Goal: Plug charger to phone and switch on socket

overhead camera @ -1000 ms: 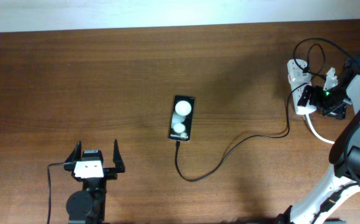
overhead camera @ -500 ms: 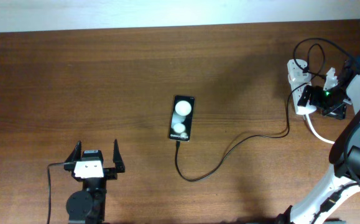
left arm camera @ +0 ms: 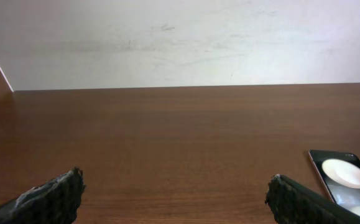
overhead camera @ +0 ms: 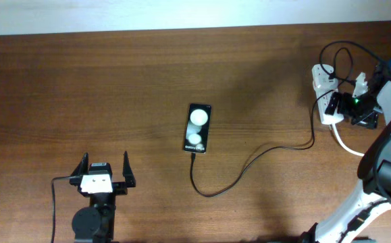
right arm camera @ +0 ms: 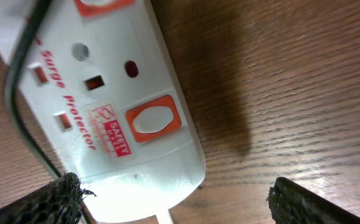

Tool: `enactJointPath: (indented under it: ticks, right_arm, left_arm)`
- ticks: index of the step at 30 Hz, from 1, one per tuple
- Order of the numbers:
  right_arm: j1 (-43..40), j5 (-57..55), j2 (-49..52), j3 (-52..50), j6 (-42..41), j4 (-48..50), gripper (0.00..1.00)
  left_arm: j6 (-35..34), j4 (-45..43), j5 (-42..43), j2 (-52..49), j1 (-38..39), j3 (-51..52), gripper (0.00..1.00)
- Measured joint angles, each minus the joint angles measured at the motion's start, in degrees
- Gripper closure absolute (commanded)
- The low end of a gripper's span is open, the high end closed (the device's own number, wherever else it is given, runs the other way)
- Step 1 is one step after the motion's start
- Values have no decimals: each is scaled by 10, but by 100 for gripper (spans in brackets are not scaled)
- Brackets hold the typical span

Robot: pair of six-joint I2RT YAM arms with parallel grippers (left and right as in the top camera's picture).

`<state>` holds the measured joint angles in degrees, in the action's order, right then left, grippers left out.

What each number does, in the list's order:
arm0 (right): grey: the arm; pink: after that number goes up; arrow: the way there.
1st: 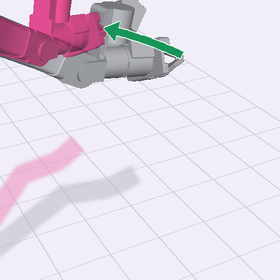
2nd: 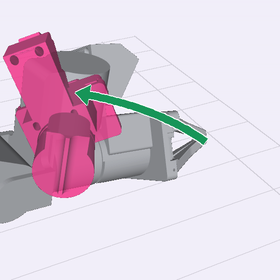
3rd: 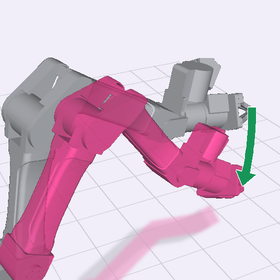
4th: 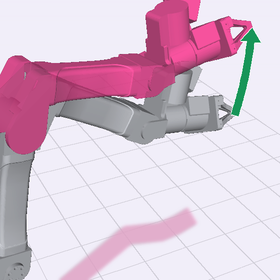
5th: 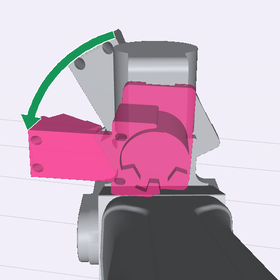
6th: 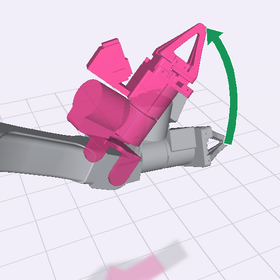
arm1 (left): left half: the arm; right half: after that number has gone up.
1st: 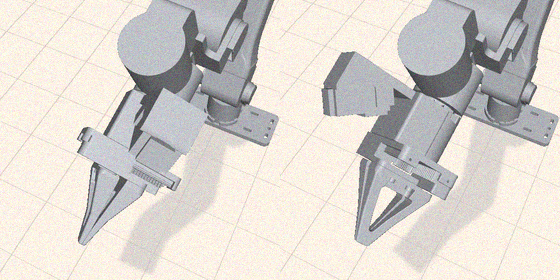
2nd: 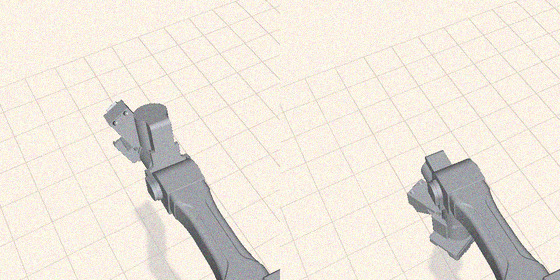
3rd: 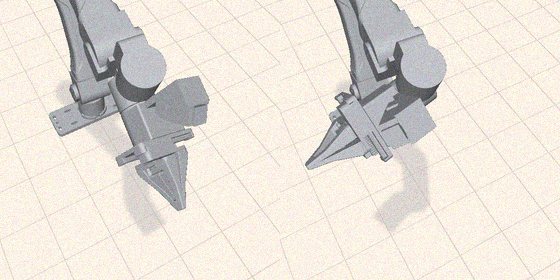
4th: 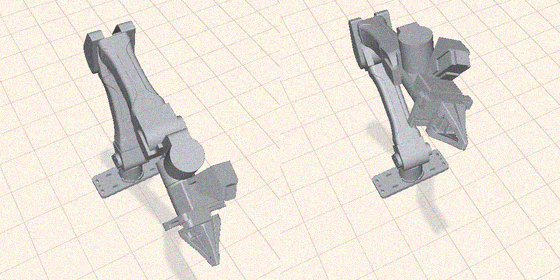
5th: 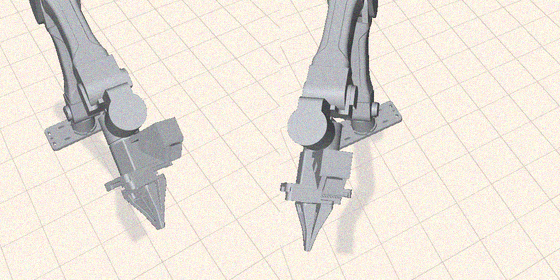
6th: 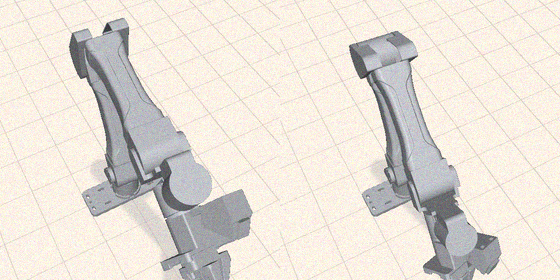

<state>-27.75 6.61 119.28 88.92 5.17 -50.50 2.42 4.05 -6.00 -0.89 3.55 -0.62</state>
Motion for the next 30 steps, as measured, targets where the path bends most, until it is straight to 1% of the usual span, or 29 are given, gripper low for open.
enactJointPath:
  ticks: [1,2,7,9,12,14,15,16,19,21,23,28,30]
  right_arm:
    - [0,-2,-13,0,0,0,1]
    - [0,-2,-64,0,0,0,1]
    - [0,-6,-205,0,0,0,1]
    - [0,-6,-243,0,0,0,1]
    - [6,-8,-334,0,0,0,1]
    - [42,-12,-397,0,0,1,1]
    - [72,-12,-421,0,0,1,1]
    - [118,-12,-446,0,0,2,1]
    - [232,-10,-465,0,0,2,1]
    - [277,-10,-468,-2,0,2,1]
    - [290,-10,-483,-24,0,0,1]
    - [290,-10,-513,-101,0,2,1]
    - [290,-10,-515,-142,0,-19,1]
  left_arm:
    - [0,0,0,0,0,0,1]
    - [0,0,0,0,0,0,1]
    - [0,0,0,0,0,0,1]
    - [0,0,0,0,0,0,1]
    - [0,0,0,0,0,0,1]
    - [0,0,2,0,0,0,1]
    - [0,0,2,0,0,0,1]
    - [0,0,2,0,0,0,1]
    - [0,0,2,0,0,0,1]
    - [0,0,2,0,0,0,1]
    - [0,0,2,0,0,0,1]
    - [0,0,2,0,0,0,1]
    - [0,0,2,0,0,0,1]
